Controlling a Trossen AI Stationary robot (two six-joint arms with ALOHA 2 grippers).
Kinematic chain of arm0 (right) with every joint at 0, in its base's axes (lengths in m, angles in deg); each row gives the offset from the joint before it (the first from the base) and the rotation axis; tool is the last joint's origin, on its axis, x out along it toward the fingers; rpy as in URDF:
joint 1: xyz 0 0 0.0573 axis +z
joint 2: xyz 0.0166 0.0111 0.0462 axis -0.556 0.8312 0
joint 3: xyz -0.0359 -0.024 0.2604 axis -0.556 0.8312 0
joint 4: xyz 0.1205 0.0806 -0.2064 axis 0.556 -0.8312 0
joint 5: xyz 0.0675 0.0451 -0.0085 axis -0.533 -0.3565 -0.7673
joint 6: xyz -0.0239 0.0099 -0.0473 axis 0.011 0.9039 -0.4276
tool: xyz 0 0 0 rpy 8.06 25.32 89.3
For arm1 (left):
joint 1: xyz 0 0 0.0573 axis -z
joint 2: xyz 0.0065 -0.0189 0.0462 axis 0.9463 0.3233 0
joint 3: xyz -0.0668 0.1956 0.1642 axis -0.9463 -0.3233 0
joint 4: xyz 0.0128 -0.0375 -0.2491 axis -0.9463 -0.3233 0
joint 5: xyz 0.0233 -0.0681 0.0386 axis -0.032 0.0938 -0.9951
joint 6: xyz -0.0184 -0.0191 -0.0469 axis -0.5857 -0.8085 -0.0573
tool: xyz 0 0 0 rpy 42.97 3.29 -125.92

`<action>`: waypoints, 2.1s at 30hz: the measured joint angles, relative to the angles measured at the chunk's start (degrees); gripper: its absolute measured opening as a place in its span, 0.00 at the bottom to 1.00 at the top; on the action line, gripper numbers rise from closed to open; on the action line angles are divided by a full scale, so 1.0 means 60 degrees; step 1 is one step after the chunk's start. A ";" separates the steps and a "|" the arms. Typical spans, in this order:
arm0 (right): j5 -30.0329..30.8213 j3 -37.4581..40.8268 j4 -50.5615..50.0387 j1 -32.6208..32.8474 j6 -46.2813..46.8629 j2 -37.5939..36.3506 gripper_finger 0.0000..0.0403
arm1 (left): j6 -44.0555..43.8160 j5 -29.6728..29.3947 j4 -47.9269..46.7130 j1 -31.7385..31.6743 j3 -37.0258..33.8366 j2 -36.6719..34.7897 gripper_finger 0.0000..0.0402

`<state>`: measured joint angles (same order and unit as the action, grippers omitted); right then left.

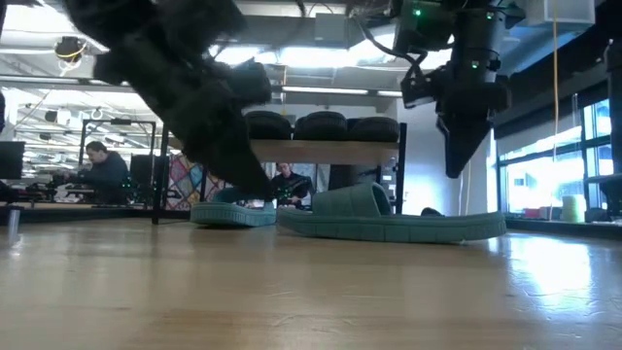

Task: Pick and place slides into the shelf
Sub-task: Put the green slide under the shelf

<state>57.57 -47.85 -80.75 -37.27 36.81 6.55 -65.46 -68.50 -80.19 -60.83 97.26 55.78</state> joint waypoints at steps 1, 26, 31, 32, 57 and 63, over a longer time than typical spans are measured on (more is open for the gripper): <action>0.0166 0.0000 -0.0094 0.0000 0.0050 0.0000 0.41 | -0.0210 0.0124 -0.0474 -0.0105 0.0197 0.0070 0.57; 0.0761 0.1793 0.1484 -0.0042 0.0808 0.0437 0.41 | -0.0977 0.1231 -0.0696 -0.1381 0.0690 0.0692 0.57; 0.0744 0.1902 0.1705 -0.0172 0.0804 0.0437 0.41 | -0.0992 0.1191 -0.0400 -0.1578 0.0682 0.1088 0.57; 0.0695 0.1902 0.1781 -0.0200 0.0800 0.0437 0.41 | -0.0998 0.1188 -0.0252 -0.1619 0.0686 0.1143 0.57; -0.2596 0.1902 0.4635 0.1063 0.1019 0.0433 0.41 | -0.1001 0.0678 0.0195 -0.2696 0.0686 0.1255 0.57; -0.2385 0.1902 0.4856 0.1188 0.0736 0.0427 0.41 | -0.0870 0.0676 0.0136 -0.2638 0.0686 0.1217 0.57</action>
<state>43.25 -36.44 -51.62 -30.14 41.23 9.11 -70.68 -64.44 -79.37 -76.65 101.38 63.08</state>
